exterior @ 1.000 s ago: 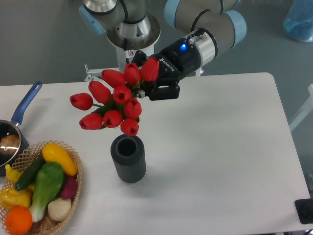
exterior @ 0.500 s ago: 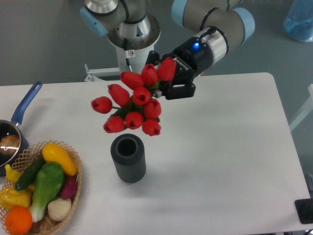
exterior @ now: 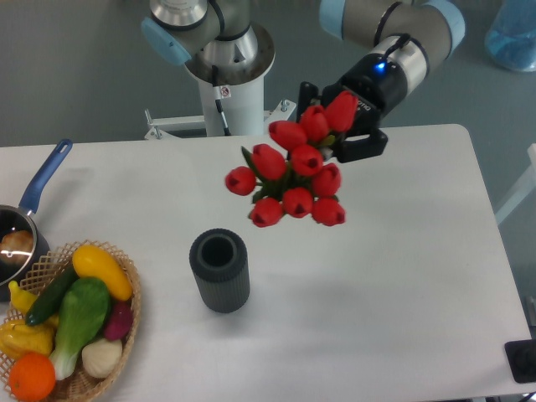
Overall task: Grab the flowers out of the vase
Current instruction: 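Carry the tulip bunch up and away from the vase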
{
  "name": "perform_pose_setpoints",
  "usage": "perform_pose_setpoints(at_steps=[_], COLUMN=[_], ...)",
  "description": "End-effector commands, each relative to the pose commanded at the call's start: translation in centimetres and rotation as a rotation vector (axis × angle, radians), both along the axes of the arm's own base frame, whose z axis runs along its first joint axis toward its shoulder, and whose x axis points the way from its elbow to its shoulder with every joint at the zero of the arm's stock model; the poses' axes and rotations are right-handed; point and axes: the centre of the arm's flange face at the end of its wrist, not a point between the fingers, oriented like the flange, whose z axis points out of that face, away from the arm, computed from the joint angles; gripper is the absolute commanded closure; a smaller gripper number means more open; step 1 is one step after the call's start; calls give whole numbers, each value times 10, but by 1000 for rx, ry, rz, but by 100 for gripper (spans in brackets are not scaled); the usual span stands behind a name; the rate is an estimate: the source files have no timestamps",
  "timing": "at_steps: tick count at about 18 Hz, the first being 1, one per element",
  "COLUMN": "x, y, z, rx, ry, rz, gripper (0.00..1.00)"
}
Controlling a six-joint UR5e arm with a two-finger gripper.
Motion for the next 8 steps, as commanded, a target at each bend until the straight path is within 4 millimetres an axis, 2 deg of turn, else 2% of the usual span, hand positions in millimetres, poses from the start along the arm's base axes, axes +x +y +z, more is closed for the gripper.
perform_pose_setpoints(at_steps=[8], x=[-5], y=[-8], z=[-3], rx=[-7], ry=[2], rz=[18], gripper=[76])
